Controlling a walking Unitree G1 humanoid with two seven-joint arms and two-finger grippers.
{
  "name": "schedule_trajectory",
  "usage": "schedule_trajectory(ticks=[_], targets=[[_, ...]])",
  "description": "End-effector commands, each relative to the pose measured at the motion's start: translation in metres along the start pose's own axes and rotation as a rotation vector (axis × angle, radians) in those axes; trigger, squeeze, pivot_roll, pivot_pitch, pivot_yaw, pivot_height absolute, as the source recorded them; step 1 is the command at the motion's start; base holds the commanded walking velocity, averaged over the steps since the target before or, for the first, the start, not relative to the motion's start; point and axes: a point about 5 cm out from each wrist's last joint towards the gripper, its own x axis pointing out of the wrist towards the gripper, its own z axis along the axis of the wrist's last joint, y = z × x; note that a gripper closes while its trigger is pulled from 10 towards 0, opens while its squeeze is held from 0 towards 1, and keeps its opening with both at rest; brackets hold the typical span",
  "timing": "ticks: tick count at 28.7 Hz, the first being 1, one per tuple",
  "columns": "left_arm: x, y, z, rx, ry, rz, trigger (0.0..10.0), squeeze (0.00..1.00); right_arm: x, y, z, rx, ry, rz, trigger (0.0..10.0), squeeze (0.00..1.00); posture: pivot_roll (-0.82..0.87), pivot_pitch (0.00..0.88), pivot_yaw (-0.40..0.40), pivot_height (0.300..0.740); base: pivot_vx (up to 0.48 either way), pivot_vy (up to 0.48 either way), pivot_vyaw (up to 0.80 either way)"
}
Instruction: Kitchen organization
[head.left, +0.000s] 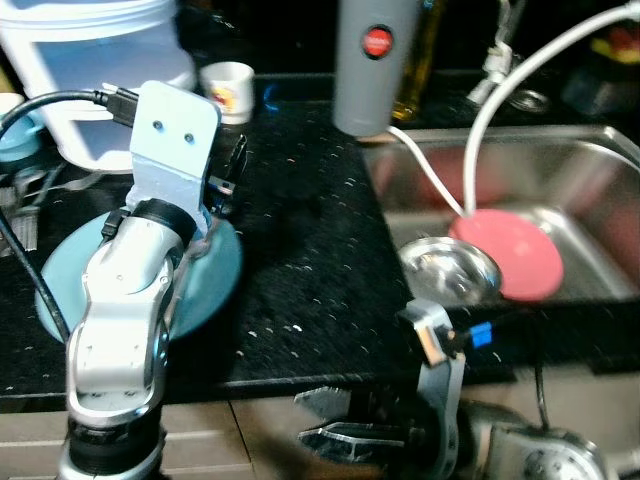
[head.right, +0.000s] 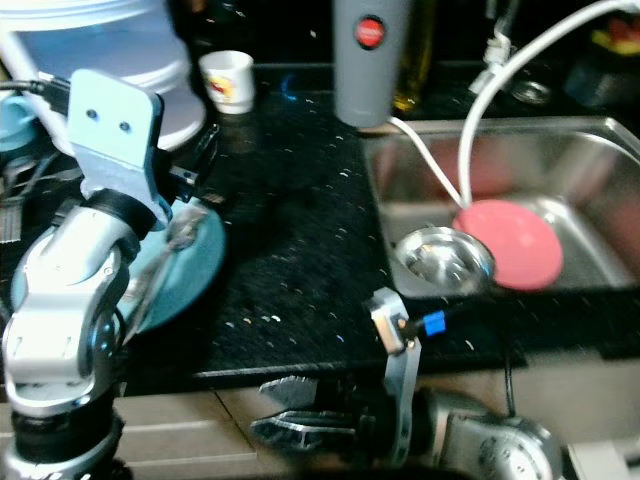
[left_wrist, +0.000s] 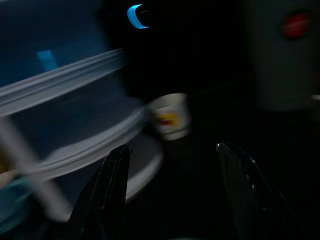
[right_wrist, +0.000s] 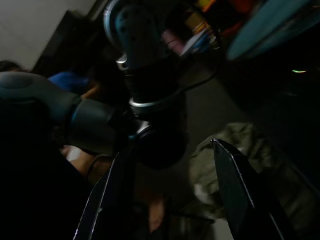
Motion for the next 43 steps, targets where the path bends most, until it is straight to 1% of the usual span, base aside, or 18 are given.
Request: schedule_trajectory(ticks=[1, 4, 6, 7, 9, 11, 16, 17, 18, 19, 20, 21, 22, 24, 30, 33, 38, 43], targets=[[-0.001, -0.006, 0.008, 0.003, -0.033, -0.032, 10.0, 0.0, -0.003, -0.001, 0.002, 0.003, -0.008, -0.017, 10.0, 0.0, 0.1, 0.031, -0.008, 0.74, 0.0, 0.0, 0.79], [0.001, -0.01, 0.013, -0.009, -0.058, -0.062, 10.0, 0.0, -0.003, -0.002, 0.002, 0.013, -0.02, -0.028, 10.0, 0.0, 0.09, 0.032, -0.006, 0.74, 0.0, 0.0, 0.0], [0.001, -0.02, 0.022, -0.05, -0.116, -0.139, 10.0, 0.0, -0.003, -0.003, 0.003, 0.02, -0.029, -0.036, 10.0, 0.0, 0.09, 0.033, -0.005, 0.74, 0.0, 0.0, 0.0], [0.001, -0.02, 0.022, -0.05, -0.116, -0.139, 10.0, 0.0, -0.003, -0.003, 0.003, 0.02, -0.029, -0.036, 10.0, 0.0, 0.09, 0.033, -0.005, 0.74, 0.0, 0.0, 0.0], [-0.001, -0.033, 0.033, -0.163, -0.162, -0.248, 10.0, 0.0, -0.003, -0.003, 0.003, 0.024, -0.033, -0.036, 10.0, 0.0, 0.09, 0.033, -0.002, 0.74, 0.0, 0.0, 0.0], [-0.005, -0.042, 0.038, -0.207, -0.17, -0.323, 10.0, 0.0, -0.003, -0.003, 0.003, 0.025, -0.034, -0.035, 10.0, 0.0, 0.09, 0.033, -0.002, 0.74, 0.0, 0.0, 0.0], [-0.004, -0.034, 0.02, -0.199, -0.026, -0.224, 10.0, 0.0, -0.003, -0.003, 0.002, 0.031, -0.032, -0.035, 10.0, 0.0, 0.1, 0.034, 0.003, 0.74, 0.0, 0.0, 0.0], [-0.004, -0.034, 0.02, -0.199, -0.026, -0.224, 10.0, 0.0, -0.003, -0.003, 0.002, 0.031, -0.032, -0.035, 10.0, 0.0, 0.1, 0.034, 0.003, 0.74, 0.0, 0.0, 0.0], [-0.004, -0.031, 0.012, -0.201, 0.053, -0.198, 10.0, 0.0, -0.003, -0.003, 0.002, 0.032, -0.032, -0.036, 10.0, 0.0, 0.11, 0.034, 0.004, 0.74, 0.0, 0.0, 0.0], [-0.004, -0.031, 0.012, -0.201, 0.053, -0.198, 10.0, 0.0, -0.003, -0.003, 0.002, 0.032, -0.032, -0.036, 10.0, 0.0, 0.11, 0.034, 0.004, 0.74, 0.0, 0.0, 0.0], [-0.006, -0.029, 0.001, -0.177, 0.152, -0.177, 10.0, 0.0, -0.003, -0.003, 0.002, 0.037, -0.03, -0.035, 10.0, 0.0, 0.11, 0.035, 0.004, 0.74, 0.0, 0.0, 0.0], [-0.006, -0.029, 0.001, -0.177, 0.152, -0.177, 10.0, 0.0, -0.003, -0.003, 0.002, 0.037, -0.03, -0.035, 10.0, 0.0, 0.11, 0.035, 0.004, 0.74, 0.0, 0.0, 0.0], [-0.009, -0.028, -0.008, -0.173, 0.238, -0.164, 10.0, 0.0, -0.003, -0.003, 0.002, 0.04, -0.029, -0.034, 10.0, 0.0, 0.12, 0.036, 0.008, 0.74, 0.0, 0.0, 0.0], [-0.015, -0.029, -0.016, -0.175, 0.334, -0.168, 10.0, 0.0, -0.003, -0.003, 0.002, 0.045, -0.027, -0.033, 10.0, 0.0, 0.12, 0.038, 0.009, 0.74, 0.0, 0.0, 0.0], [-0.02, -0.029, -0.023, -0.194, 0.406, -0.199, 10.0, 0.0, -0.002, -0.003, 0.001, 0.049, -0.026, -0.032, 10.0, 0.0, 0.13, 0.037, 0.012, 0.74, 0.0, 0.0, 0.0], [-0.022, -0.023, -0.035, -0.21, 0.494, -0.213, 10.0, 0.0, -0.002, -0.003, 0.001, 0.049, -0.024, -0.034, 10.0, 0.0, 0.12, 0.036, 0.012, 0.74, 0.0, 0.0, 0.0], [-0.023, -0.024, -0.044, -0.234, 0.584, -0.262, 10.0, 0.0, -0.002, -0.003, 0.001, 0.045, -0.021, -0.042, 10.0, 0.0, 0.11, 0.041, 0.013, 0.74, 0.0, 0.0, 0.0], [-0.021, -0.024, -0.045, -0.238, 0.598, -0.308, 10.0, 0.0, -0.003, -0.003, 0.002, 0.039, -0.019, -0.051, 10.0, 0.0, 0.1, 0.044, 0.008, 0.74, 0.0, 0.0, 0.0]])
